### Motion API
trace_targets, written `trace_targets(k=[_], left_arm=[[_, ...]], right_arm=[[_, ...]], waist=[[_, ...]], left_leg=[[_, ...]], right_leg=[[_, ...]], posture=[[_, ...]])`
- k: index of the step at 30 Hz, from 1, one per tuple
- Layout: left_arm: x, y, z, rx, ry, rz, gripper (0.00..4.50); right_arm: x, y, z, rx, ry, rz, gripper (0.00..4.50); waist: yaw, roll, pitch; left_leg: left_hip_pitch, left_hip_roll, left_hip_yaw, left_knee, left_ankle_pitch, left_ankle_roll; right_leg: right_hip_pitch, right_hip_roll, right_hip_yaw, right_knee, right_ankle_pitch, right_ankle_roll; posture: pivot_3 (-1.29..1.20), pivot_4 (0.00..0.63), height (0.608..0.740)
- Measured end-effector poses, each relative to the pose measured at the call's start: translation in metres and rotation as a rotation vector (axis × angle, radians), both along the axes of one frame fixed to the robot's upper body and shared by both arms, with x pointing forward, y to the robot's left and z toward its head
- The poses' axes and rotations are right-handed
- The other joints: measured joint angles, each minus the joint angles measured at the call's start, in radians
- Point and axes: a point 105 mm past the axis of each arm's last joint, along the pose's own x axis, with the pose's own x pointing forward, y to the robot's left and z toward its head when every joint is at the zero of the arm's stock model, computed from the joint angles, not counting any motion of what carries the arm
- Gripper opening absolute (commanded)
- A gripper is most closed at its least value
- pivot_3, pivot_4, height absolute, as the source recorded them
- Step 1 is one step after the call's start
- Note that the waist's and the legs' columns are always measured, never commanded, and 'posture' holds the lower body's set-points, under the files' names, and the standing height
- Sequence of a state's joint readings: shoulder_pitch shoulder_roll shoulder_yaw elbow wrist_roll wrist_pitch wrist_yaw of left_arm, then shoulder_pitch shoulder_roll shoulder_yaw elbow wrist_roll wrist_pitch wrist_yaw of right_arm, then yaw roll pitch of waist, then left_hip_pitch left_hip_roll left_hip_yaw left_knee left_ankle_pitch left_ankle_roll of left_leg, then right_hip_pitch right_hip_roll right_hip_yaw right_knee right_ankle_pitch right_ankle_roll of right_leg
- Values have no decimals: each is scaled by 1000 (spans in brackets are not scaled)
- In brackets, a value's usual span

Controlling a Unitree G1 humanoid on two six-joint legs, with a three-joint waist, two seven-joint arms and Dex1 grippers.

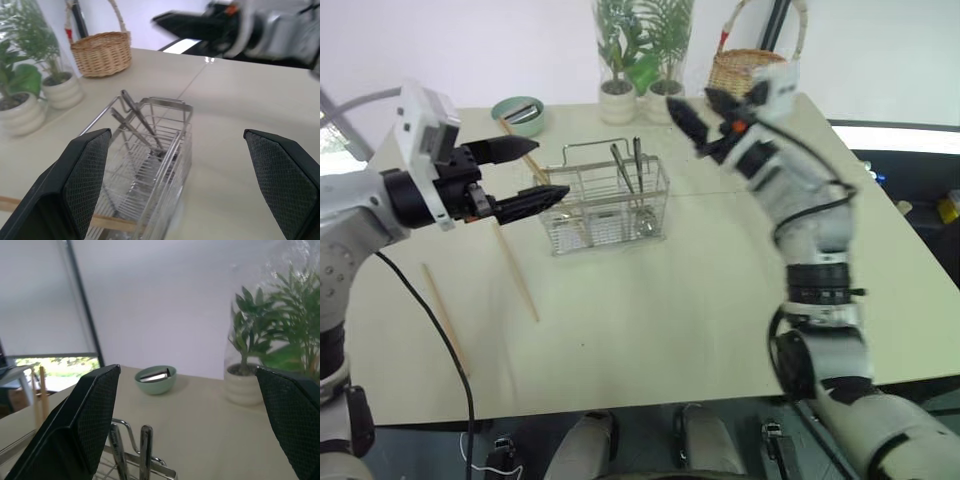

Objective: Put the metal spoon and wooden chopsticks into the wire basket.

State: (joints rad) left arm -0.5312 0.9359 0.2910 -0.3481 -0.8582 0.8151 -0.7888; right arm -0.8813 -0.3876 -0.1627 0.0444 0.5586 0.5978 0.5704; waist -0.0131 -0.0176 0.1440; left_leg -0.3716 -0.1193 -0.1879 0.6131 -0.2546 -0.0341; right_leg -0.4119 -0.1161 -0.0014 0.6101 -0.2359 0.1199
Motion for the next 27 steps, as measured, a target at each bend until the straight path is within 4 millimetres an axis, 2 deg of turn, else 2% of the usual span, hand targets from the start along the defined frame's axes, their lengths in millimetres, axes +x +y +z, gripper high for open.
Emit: trace_targets(k=[2, 5, 7, 11, 13, 18, 23, 27], left_arm=[[2, 3, 1, -11, -5, 26, 4500], [6, 11, 7, -48, -29, 95, 4500], [11, 23, 11, -79, -41, 185, 4500], [22, 58, 10, -106, -30, 443, 4500], [24, 75, 1, -106, 19, 568, 4500], [17, 113, -40, -123, 234, 881, 4500], [11, 149, -70, -139, 375, 1233, 4500], [6, 160, -93, -177, 464, 1379, 4500]], right_arm=[[-22, -8, 13, -84, -30, 91, 4420], [-57, -14, 14, -223, -19, 261, 4420], [-79, -18, 6, -318, 12, 368, 4420], [-105, -28, -16, -437, 88, 481, 4420], [-114, -30, -28, -472, 128, 521, 4420], [-129, -33, -48, -509, 186, 595, 4420], [-129, -30, -46, -515, 162, 602, 4420], [-121, -24, -40, -493, 120, 577, 4420]], waist=[[-1, -1, 0], [-4, -1, 0], [-2, -1, 0], [1, -1, -1], [2, -1, 0], [7, -3, 0], [19, -8, 0], [29, -10, -1]], left_leg=[[0, 0, 0, 0, 0, 1], [1, 2, 4, 0, -1, 1], [0, 3, 4, 0, -1, 2], [1, 5, 6, 0, -1, 2], [0, 5, 7, 0, -1, 2], [0, 5, 7, 1, -2, 2], [0, 6, 7, 2, -2, 2], [0, 5, 8, 2, -2, 2]], right_leg=[[0, 0, 0, -1, 0, 0], [1, -1, 0, -2, 0, 1], [1, 0, 0, -4, -1, 1], [4, 2, 0, -10, 0, 2], [4, 2, 0, -11, 0, 2], [4, 1, 0, -11, 0, 3], [4, 2, 0, -11, 1, 3], [4, 2, 0, -11, 2, 2]], posture=[[0, 150, 710], [0, 150, 710], [0, 150, 710], [0, 150, 710], [0, 150, 710], [0, 150, 710], [0, 150, 710], [0, 150, 710]])
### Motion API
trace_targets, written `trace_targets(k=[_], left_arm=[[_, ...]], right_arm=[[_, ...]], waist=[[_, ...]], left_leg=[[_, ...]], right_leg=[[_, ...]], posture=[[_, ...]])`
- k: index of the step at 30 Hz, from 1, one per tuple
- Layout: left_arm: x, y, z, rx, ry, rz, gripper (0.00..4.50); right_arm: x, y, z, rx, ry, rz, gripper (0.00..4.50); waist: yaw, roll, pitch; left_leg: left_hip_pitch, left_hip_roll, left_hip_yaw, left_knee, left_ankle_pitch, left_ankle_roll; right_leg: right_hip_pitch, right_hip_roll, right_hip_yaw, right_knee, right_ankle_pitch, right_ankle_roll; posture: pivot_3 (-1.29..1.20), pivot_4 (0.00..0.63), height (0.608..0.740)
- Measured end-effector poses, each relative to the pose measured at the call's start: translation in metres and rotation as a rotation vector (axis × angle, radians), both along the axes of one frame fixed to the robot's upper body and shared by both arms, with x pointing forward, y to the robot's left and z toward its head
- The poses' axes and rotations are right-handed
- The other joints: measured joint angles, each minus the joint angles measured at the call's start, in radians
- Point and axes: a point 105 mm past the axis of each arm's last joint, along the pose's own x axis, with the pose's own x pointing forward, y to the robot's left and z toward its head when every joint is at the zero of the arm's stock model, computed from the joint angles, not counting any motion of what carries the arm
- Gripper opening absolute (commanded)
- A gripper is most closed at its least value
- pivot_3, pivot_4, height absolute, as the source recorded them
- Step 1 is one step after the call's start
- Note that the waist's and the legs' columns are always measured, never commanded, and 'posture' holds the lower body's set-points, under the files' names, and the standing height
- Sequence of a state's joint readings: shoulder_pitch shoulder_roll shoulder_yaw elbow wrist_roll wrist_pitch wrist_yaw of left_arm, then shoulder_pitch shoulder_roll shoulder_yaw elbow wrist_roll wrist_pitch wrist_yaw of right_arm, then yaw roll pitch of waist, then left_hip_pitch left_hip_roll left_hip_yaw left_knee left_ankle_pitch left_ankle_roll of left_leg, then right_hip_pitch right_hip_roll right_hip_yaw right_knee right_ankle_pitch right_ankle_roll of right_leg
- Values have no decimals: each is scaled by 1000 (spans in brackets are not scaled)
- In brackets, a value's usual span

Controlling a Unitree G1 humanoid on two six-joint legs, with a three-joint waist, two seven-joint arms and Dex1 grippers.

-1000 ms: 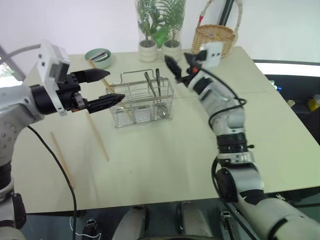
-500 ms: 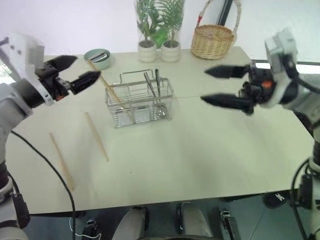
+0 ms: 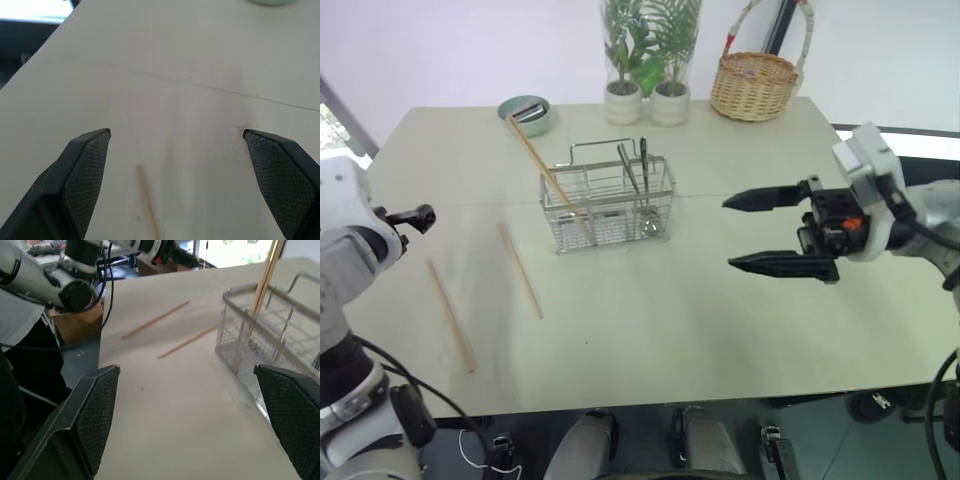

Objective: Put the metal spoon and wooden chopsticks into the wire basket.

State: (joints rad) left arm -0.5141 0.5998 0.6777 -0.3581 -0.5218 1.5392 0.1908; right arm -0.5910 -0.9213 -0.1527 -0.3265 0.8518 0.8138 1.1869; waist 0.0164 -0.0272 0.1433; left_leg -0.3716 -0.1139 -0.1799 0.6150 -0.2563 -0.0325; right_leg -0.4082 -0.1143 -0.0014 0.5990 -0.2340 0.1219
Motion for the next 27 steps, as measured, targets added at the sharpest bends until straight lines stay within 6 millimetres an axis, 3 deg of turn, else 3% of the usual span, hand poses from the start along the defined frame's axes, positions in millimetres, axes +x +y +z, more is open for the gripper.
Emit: trace_targets(k=[7, 19, 27], left_arm=[[-2, 9, -36, -153, 107, 160, 4500], [31, 2, -66, -222, 308, 82, 4500], [36, 2, -82, -246, 372, 74, 4500]], right_arm=[[3, 5, -4, 17, 6, -17, 4420], [5, 10, -4, 48, 6, -34, 4420], [1, 12, -7, 53, 11, -52, 4420]], waist=[[16, -2, 0], [23, -2, 0], [22, -2, 0]], left_leg=[[-1, 0, 0, 0, 0, -1], [-1, 0, 4, 0, 0, -1], [0, 0, 4, 0, 0, -1]], right_leg=[[-1, 0, 0, 0, 1, 1], [-1, 0, 0, 0, 2, 1], [-1, 0, 0, 0, 2, 2]], posture=[[0, 150, 710], [0, 150, 710], [0, 150, 710]])
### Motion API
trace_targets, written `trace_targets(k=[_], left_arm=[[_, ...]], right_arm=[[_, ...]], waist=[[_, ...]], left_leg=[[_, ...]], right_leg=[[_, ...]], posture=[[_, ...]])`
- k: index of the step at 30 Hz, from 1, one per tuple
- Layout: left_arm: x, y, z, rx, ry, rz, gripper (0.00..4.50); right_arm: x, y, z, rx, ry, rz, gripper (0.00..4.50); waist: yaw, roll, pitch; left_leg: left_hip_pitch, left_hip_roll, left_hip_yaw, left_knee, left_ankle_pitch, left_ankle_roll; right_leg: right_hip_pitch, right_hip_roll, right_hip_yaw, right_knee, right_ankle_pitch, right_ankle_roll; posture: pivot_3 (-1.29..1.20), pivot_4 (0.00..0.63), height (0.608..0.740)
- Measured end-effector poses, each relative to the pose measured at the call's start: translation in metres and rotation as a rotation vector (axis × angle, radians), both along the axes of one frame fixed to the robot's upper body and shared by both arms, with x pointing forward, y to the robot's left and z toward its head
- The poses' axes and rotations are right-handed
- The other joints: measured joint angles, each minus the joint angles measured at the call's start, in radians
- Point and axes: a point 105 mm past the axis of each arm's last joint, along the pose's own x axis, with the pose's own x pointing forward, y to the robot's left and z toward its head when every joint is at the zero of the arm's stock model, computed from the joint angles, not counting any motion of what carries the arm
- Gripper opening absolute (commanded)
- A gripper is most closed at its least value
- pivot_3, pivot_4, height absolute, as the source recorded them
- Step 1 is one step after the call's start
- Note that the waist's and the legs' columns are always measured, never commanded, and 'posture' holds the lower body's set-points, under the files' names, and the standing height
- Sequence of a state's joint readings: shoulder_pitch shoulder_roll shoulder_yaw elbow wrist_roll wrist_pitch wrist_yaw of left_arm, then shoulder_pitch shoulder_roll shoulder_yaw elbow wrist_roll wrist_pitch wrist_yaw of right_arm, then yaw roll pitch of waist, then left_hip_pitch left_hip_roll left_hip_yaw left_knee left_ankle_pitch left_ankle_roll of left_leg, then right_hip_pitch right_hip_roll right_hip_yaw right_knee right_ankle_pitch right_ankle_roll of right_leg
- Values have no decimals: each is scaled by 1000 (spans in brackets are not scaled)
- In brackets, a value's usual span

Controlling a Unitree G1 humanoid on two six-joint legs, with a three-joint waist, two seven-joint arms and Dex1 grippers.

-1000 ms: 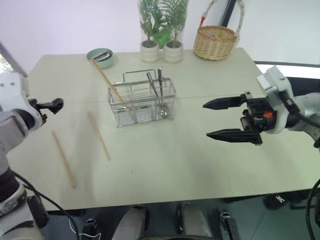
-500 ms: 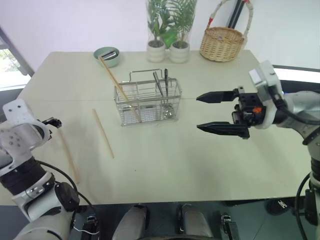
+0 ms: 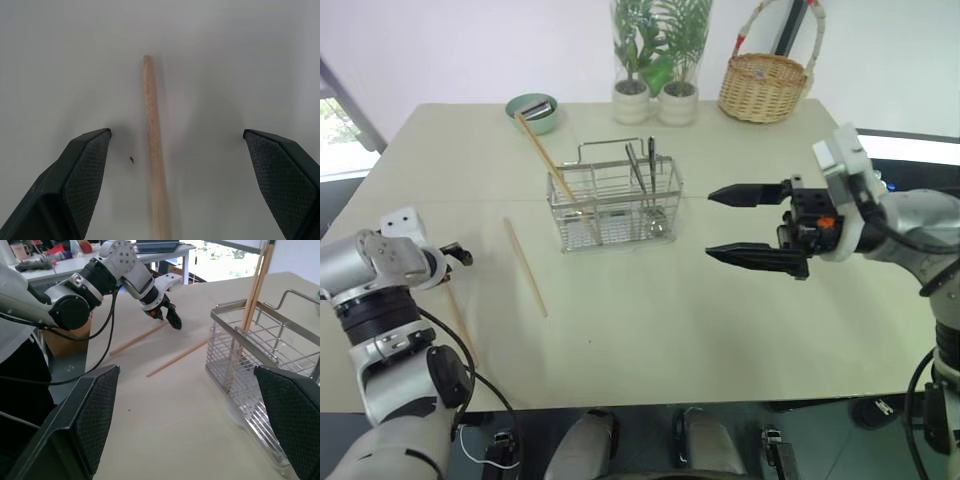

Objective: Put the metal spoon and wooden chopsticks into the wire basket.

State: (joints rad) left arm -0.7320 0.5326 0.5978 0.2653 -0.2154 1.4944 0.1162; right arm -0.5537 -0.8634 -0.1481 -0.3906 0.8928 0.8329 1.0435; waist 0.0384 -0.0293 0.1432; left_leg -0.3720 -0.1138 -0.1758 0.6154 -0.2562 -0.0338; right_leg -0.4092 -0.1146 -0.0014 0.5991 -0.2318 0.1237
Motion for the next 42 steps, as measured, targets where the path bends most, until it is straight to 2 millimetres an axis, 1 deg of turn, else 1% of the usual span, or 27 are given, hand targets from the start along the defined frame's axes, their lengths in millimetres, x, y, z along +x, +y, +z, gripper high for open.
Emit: trace_targets(k=[1, 4, 6, 8, 9, 11, 12, 22, 25, 27, 29, 30, 33, 35, 39, 41, 42], left_arm=[[0, 1, 0, -1, 1, 5, 4500], [2, 2, 0, -7, -3, 18, 3621], [2, 4, 0, -14, -10, 30, 2719], [3, 4, 1, -25, -13, 41, 1698], [2, 5, 1, -24, -11, 47, 1311], [2, 7, 1, -28, -11, 59, 272], [3, 7, 1, -34, -11, 62, 59], [2, 9, 1, -38, -13, 83, 59], [6, 15, 8, -9, -63, 95, 59], [9, 26, 20, 32, -131, 114, 59], [11, 38, 36, 87, -199, 129, 59], [11, 48, 48, 129, -252, 146, 59], [9, 65, 75, 215, -363, 178, 59], [10, 72, 96, 276, -463, 188, 59], [12, 72, 137, 363, -672, 181, 59], [17, 62, 168, 372, -829, 150, 59], [17, 56, 187, 376, -914, 130, 59]], right_arm=[[0, 0, 0, 3, 3, -2, 4420], [0, -2, -1, 5, 9, -7, 4500], [0, -2, -1, 5, 7, -10, 4500], [0, -3, 0, 8, 4, -11, 4500], [0, -3, 0, 9, 4, -11, 4500], [0, -3, 0, 9, 3, -12, 4500], [0, -3, 0, 10, 2, -12, 4500], [0, -3, 1, 12, -4, -12, 4500], [1, -4, 1, 9, -10, -17, 4500], [1, -5, 1, 4, -18, -22, 4500], [2, -6, 1, 3, -20, -22, 4500], [2, -6, 1, 4, -21, -22, 4500], [2, -7, -1, 4, -14, -27, 4500], [4, -8, -2, 4, -7, -36, 4500], [4, -9, -2, 4, -6, -38, 4500], [5, -9, -2, 5, -4, -40, 4500], [6, -9, -2, 5, -5, -41, 4500]], waist=[[0, 0, 0], [0, 0, 0], [0, 0, 0], [0, 0, 0], [1, 0, 0], [1, 0, 0], [1, 0, 0], [0, 0, 0], [-1, 0, 0], [-1, 0, 0], [-2, 0, 0], [-1, 0, 0], [0, 0, 0], [1, -1, 0], [2, -1, -1], [2, -3, 0], [2, -4, 0]], left_leg=[[0, 0, 0, 0, 0, 0], [0, 0, 0, 0, 0, 0], [0, 0, 0, 0, 0, 0], [0, 0, 0, 0, 0, 0], [0, 0, 0, 0, 0, 0], [0, 0, 0, 1, 0, 0], [0, 0, 0, 1, 0, 0], [0, 0, 0, 1, 0, 0], [0, 0, 0, 1, 0, 0], [0, 0, 0, 1, 0, 0], [0, 0, 1, 1, 0, 0], [0, 0, 1, 1, 0, 0], [0, 0, 1, 1, 0, 0], [0, 0, 1, 1, 0, 0], [-1, 0, 1, 1, 0, 0], [-1, 0, 0, 2, 0, 0], [-1, 0, 1, 2, 0, 0]], right_leg=[[0, 0, 0, 0, 0, 0], [0, 0, 0, 0, 0, 0], [0, 0, 0, 0, 0, 0], [0, 0, 0, 0, 0, 0], [0, 0, 0, 0, 0, 0], [0, 0, 0, 0, 0, 1], [0, 0, 0, 0, 1, 1], [0, 0, 0, 0, 1, 1], [0, 0, 0, 0, 1, 1], [0, 0, 0, 0, 1, 1], [0, 0, 0, 0, 1, 0], [0, 0, 0, 0, 1, 0], [0, -1, 0, 0, 1, 0], [0, -1, 0, 0, 1, 0], [0, -2, 0, 0, 1, 0], [0, -2, 0, 0, 1, 0], [0, -2, 0, -1, 1, 0]], posture=[[0, 150, 710], [0, 150, 710], [0, 150, 710], [0, 150, 710], [0, 150, 710], [0, 150, 710], [0, 150, 710], [0, 150, 710], [0, 150, 710], [0, 150, 710], [0, 150, 710], [0, 150, 710], [0, 150, 710], [0, 150, 710], [0, 150, 710], [0, 150, 710], [0, 150, 710]])
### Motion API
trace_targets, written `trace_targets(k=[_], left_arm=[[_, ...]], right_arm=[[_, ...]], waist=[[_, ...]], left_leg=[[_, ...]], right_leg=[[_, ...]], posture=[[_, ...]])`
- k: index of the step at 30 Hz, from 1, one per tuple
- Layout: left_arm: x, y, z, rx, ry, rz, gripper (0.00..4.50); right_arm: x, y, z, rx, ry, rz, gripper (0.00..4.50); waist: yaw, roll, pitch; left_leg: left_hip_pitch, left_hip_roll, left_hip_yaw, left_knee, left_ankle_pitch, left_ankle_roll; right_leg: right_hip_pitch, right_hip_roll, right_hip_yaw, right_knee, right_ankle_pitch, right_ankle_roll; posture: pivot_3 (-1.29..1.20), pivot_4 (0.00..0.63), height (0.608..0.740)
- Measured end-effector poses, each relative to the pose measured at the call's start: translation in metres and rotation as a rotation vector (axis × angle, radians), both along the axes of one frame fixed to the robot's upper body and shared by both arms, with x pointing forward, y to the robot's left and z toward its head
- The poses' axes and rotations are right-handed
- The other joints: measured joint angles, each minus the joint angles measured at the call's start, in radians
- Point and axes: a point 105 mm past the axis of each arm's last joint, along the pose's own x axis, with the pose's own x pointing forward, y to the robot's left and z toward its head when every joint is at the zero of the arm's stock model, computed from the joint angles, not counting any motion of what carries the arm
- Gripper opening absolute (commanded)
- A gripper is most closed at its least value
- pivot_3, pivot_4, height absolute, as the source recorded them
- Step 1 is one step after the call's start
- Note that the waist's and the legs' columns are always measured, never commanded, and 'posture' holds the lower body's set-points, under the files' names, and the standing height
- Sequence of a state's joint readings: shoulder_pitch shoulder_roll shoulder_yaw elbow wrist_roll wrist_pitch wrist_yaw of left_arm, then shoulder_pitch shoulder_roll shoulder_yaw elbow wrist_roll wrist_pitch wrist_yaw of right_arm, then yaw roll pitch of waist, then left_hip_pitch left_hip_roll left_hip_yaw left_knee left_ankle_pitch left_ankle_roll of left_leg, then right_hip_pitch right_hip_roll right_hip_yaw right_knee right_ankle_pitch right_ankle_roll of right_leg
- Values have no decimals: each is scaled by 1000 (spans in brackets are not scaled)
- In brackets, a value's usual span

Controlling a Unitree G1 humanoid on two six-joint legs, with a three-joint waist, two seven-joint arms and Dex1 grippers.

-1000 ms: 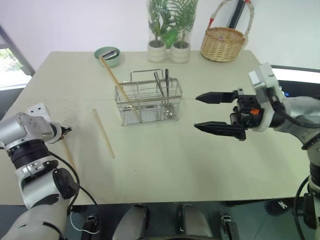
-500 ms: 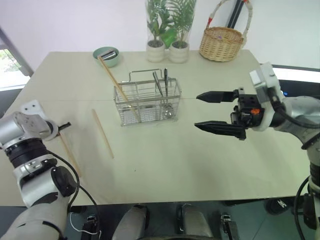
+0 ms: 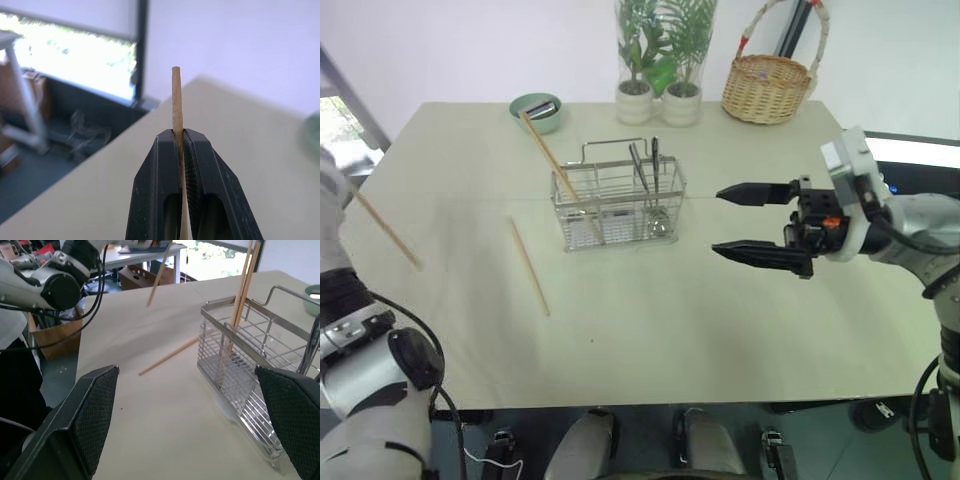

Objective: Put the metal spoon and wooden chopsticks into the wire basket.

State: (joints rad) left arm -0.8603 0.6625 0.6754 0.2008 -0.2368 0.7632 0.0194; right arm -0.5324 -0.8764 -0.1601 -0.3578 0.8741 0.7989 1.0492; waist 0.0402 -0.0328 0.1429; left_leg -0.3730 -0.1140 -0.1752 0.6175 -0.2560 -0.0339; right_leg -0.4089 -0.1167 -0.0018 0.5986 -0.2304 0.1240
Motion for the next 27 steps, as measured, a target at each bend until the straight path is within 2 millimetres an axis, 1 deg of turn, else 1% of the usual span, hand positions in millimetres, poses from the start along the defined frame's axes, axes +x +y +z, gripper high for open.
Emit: trace_targets(k=[1, 3, 5, 6, 7, 8, 12, 14, 17, 19, 21, 23, 27], left_arm=[[-1, -6, 15, 16, -63, -26, 59], [0, -27, 50, 29, -208, -123, 59], [1, -49, 76, 30, -310, -223, 59], [1, -57, 84, 27, -341, -260, 59], [3, -70, 94, 14, -380, -317, 59], [3, -75, 99, 11, -396, -343, 59], [13, -128, 118, -10, -466, -543, 59], [17, -154, 119, 18, -465, -638, 59], [24, -181, 113, 32, -446, -731, 59], [30, -198, 103, 35, -427, -787, 59], [36, -208, 90, 36, -399, -819, 59], [41, -213, 79, 33, -379, -834, 59], [47, -221, 64, 35, -373, -842, 59]], right_arm=[[0, 0, 1, 0, -5, 0, 4500], [2, 0, 5, 2, -16, -5, 4500], [3, 0, 9, 5, -30, -4, 4500], [4, 0, 10, 7, -34, -5, 4500], [5, 0, 12, 12, -38, -10, 4500], [6, 0, 13, 16, -41, -14, 4500], [11, -4, 13, 29, -41, -48, 4500], [13, -4, 13, 28, -43, -62, 4500], [14, -5, 13, 28, -48, -76, 4500], [15, -4, 14, 37, -54, -86, 4500], [14, -2, 15, 42, -59, -89, 4500], [14, -1, 15, 45, -63, -92, 4500], [13, 0, 17, 50, -67, -98, 4500]], waist=[[-1, 0, 0], [-2, 0, 0], [-2, 0, 0], [-2, 0, 0], [-3, 0, 0], [-3, 0, 0], [-1, 0, 0], [-3, 0, 0], [-6, 0, 0], [-7, 0, 0], [-7, 0, 0], [-6, 0, 0], [-2, 0, 0]], left_leg=[[0, 0, 0, 0, 0, 0], [0, 0, 1, 0, 0, 0], [0, 0, 1, 0, 0, 0], [0, 0, 1, 0, 0, 0], [0, 0, 1, 0, 0, 0], [0, 0, 1, 1, 0, 0], [0, 0, 1, 3, 0, 0], [0, -1, 2, 4, 1, -1], [0, 0, 2, 4, 1, 0], [0, 0, 2, 4, 1, 0], [0, 0, 2, 4, 1, -1], [0, 0, 2, 4, 1, 0], [0, 0, 2, 5, 0, 0]], right_leg=[[0, 0, 0, 0, 0, 0], [0, 0, 0, -1, 1, 1], [0, 0, 0, -1, 1, 1], [0, 0, 0, -1, 1, 1], [0, 1, 0, 0, 1, 1], [0, 1, 0, -1, 1, 1], [1, 1, 0, 0, 1, 2], [2, 1, 0, 0, 1, 2], [1, 1, 1, 0, 1, 2], [1, 2, 1, 0, 1, 2], [1, 2, 1, 0, 1, 2], [1, 2, 1, 0, 1, 2], [2, 2, 1, -1, 1, 1]], posture=[[0, 150, 710], [0, 150, 710], [0, 150, 710], [0, 150, 710], [0, 150, 710], [0, 150, 710], [0, 150, 710], [0, 150, 710], [0, 150, 710], [0, 150, 710], [0, 150, 710], [0, 150, 710], [0, 150, 710]])
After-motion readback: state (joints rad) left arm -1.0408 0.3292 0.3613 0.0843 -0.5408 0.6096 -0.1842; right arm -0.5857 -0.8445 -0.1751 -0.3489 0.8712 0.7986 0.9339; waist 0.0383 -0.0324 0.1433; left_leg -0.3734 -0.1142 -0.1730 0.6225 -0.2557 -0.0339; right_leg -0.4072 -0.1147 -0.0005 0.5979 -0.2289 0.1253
